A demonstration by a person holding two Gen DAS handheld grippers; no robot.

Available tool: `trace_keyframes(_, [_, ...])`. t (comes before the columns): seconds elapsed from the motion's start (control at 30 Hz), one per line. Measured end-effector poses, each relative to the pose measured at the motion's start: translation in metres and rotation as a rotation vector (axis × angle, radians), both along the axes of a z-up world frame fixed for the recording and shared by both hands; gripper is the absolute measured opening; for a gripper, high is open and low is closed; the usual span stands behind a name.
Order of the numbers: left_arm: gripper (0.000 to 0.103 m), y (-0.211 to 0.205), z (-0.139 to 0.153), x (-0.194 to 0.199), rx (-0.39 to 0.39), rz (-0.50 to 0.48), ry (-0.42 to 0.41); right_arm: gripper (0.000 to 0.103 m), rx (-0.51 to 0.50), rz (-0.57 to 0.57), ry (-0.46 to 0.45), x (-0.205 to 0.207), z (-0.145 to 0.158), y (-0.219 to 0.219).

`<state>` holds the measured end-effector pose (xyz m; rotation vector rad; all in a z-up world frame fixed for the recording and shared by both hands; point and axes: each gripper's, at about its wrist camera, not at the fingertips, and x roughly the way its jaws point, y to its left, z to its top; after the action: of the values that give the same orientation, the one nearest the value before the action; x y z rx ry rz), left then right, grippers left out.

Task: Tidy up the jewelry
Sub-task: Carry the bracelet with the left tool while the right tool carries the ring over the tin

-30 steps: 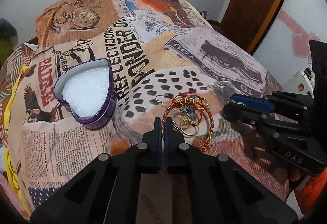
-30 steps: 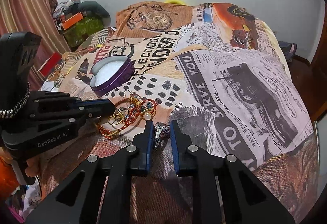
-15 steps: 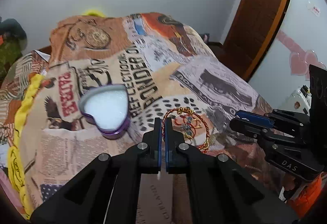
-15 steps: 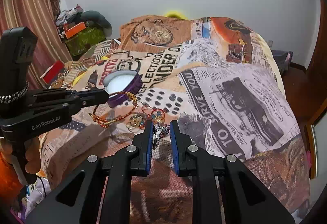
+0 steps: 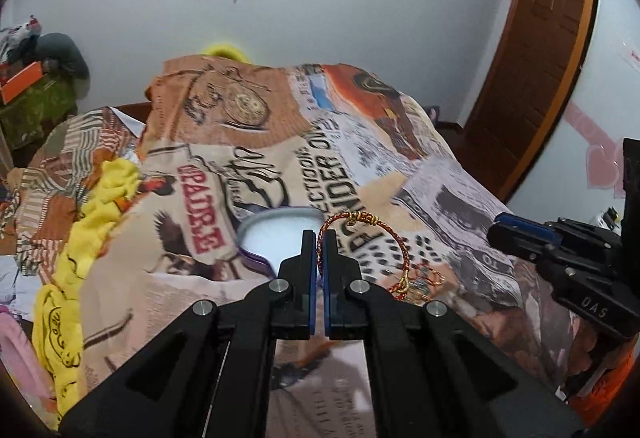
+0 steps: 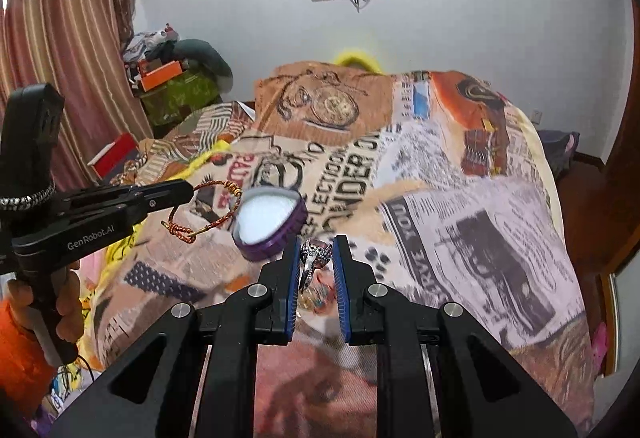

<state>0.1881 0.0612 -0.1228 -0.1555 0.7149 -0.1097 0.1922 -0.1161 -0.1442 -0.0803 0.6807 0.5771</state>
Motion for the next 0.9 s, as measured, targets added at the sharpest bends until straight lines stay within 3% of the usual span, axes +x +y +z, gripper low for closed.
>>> trace_keyframes(0.47, [0.001,0.035,-0.013,0.022,0.016,0.057,-0.001,0.015,-0.043,0.071,-0.048,0.022,0.012,0.049])
trace_keyframes(0.9, [0.001,0.044,-0.052,0.061,-0.020,0.030,0.086,0.015,-0.115,0.157,0.095,0.065,-0.024,0.088])
